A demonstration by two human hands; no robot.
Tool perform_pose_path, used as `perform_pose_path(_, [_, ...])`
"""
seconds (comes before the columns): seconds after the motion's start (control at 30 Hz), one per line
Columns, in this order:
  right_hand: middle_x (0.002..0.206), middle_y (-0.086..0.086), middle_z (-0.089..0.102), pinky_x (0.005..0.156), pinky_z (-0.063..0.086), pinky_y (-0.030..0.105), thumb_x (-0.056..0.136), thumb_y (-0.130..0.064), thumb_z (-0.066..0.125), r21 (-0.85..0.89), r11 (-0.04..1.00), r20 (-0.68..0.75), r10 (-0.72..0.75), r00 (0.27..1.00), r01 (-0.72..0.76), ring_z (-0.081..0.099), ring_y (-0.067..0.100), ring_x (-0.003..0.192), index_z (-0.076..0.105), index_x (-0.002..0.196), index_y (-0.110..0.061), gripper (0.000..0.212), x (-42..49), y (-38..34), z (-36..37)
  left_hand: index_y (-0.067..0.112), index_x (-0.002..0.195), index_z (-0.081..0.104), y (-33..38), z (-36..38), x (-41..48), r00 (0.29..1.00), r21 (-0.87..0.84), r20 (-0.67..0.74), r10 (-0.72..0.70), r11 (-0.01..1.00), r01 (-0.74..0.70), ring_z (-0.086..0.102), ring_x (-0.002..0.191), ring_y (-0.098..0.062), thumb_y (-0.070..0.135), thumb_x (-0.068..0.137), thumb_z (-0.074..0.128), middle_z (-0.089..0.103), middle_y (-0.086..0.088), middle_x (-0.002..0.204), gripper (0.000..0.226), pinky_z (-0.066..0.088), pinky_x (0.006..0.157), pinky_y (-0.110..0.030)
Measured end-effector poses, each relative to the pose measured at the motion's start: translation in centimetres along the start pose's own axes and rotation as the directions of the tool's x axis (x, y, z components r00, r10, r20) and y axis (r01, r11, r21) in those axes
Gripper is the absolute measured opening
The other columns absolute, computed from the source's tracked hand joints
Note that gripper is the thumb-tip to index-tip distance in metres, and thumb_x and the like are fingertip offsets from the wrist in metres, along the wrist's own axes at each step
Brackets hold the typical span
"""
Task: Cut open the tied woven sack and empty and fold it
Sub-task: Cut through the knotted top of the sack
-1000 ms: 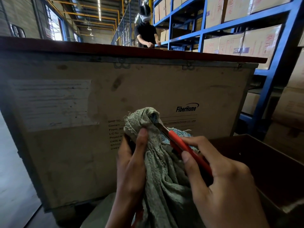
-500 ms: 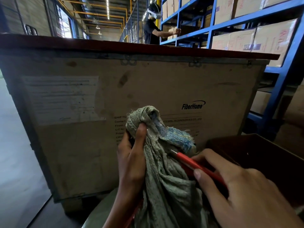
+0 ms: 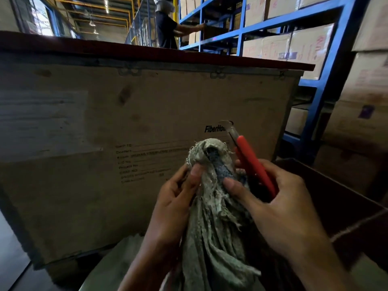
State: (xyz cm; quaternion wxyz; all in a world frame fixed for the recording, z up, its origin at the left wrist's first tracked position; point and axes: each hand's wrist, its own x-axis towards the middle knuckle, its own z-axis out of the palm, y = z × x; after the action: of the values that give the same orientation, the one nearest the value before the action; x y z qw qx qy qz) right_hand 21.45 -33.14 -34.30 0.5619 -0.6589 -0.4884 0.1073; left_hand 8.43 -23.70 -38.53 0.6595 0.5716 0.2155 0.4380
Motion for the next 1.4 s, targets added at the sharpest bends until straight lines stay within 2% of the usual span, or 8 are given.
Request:
perform_pose_path(0.3, [0.080,-0.021,0.075,0.059,0.047,0.003,0.081,-0.026,0.076,0.050,0.999,-0.011,0.001,1.000,0.000,0.071,-0.007,0.072,0.075,0.086,-0.035,0.010,1.6,2.6,-2.0,0.009,0.116,0.072,0.7,-1.6,0.2,0.988,0.257,0.150,0.041,0.963,-0.079,0.077,0.100,-0.024,0.024,0.093,0.061,0.080,-0.009,0.107,0.029,0.060,0.079,-0.030])
perform_pose_path(0.5, [0.082,-0.014,0.077,0.062,0.051,0.009,0.081,-0.019,0.076,0.148,0.987,-0.043,0.062,0.997,-0.055,0.071,-0.004,0.077,0.077,0.088,-0.029,0.012,1.9,4.1,-2.0,0.028,0.129,0.067,0.0,-2.6,1.3,0.987,0.158,0.160,-0.024,0.988,-0.002,0.073,0.113,-0.017,0.038,0.092,0.069,0.077,0.003,0.121,0.038,0.060,0.095,-0.036])
perform_pose_path(0.77, [0.102,-0.003,0.072,0.084,0.060,0.044,0.074,-0.025,0.084,0.099,0.988,-0.107,0.133,0.985,-0.122,0.071,0.014,0.092,0.072,0.107,-0.033,0.036,2.0,6.4,1.6,0.032,0.127,0.050,-1.0,-2.7,0.8,0.946,0.030,0.308,0.096,0.993,-0.111,0.067,0.121,-0.028,0.026,0.084,0.069,0.069,-0.010,0.132,0.048,0.057,0.096,-0.039])
perform_pose_path(0.87, [0.097,-0.001,0.071,0.083,0.059,0.043,0.075,-0.025,0.081,0.096,0.985,-0.121,0.153,0.981,-0.142,0.069,0.016,0.090,0.069,0.097,-0.032,0.026,2.0,6.4,2.1,0.033,0.139,0.053,-0.8,-3.3,1.3,0.969,0.151,0.245,0.038,0.985,-0.077,0.070,0.118,-0.031,0.044,0.072,0.084,0.071,-0.007,0.130,0.074,0.057,0.099,-0.050])
perform_pose_path(0.97, [0.088,-0.005,0.072,0.079,0.059,0.035,0.080,-0.023,0.078,0.085,0.983,-0.112,0.172,0.979,-0.163,0.070,0.012,0.087,0.069,0.093,-0.031,0.018,2.0,6.1,1.8,0.026,0.111,0.071,-0.3,-4.6,1.5,0.987,0.336,0.162,0.021,0.939,-0.075,0.073,0.105,-0.033,0.052,0.068,0.080,0.077,-0.006,0.112,0.051,0.059,0.092,-0.057])
perform_pose_path(1.13, [0.081,-0.006,0.070,0.059,0.047,0.021,0.090,-0.033,0.065,0.139,0.972,-0.133,0.207,0.969,-0.189,0.066,0.005,0.074,0.070,0.095,-0.034,0.007,1.9,3.8,0.4,0.017,0.098,0.055,0.3,-5.3,1.7,0.991,0.136,-0.126,0.050,0.990,-0.032,0.075,0.075,-0.012,0.049,0.073,0.086,0.074,0.000,0.087,0.051,0.057,0.060,-0.024])
perform_pose_path(1.3, [0.080,0.003,0.068,0.062,0.048,0.034,0.096,-0.039,0.050,0.000,1.000,-0.051,0.015,0.999,-0.016,0.062,0.012,0.065,0.065,0.093,-0.032,0.017,0.6,0.5,0.5,0.016,0.125,0.045,1.2,-4.7,1.9,0.914,0.359,-0.377,0.151,0.933,-0.005,0.063,0.086,-0.004,0.073,0.070,0.032,0.066,0.003,0.101,0.080,0.047,0.066,-0.010])
perform_pose_path(1.4, [0.075,-0.014,0.070,0.060,0.046,0.005,0.091,-0.039,0.053,-0.088,0.990,0.063,-0.108,0.992,0.113,0.065,-0.007,0.074,0.050,0.121,-0.061,0.037,-0.7,-1.4,1.4,0.014,0.115,0.043,1.5,-4.7,2.1,0.873,0.336,-0.438,0.213,0.940,-0.060,0.057,0.081,-0.005,0.070,0.075,0.030,0.058,0.003,0.092,0.069,0.046,0.063,-0.009])
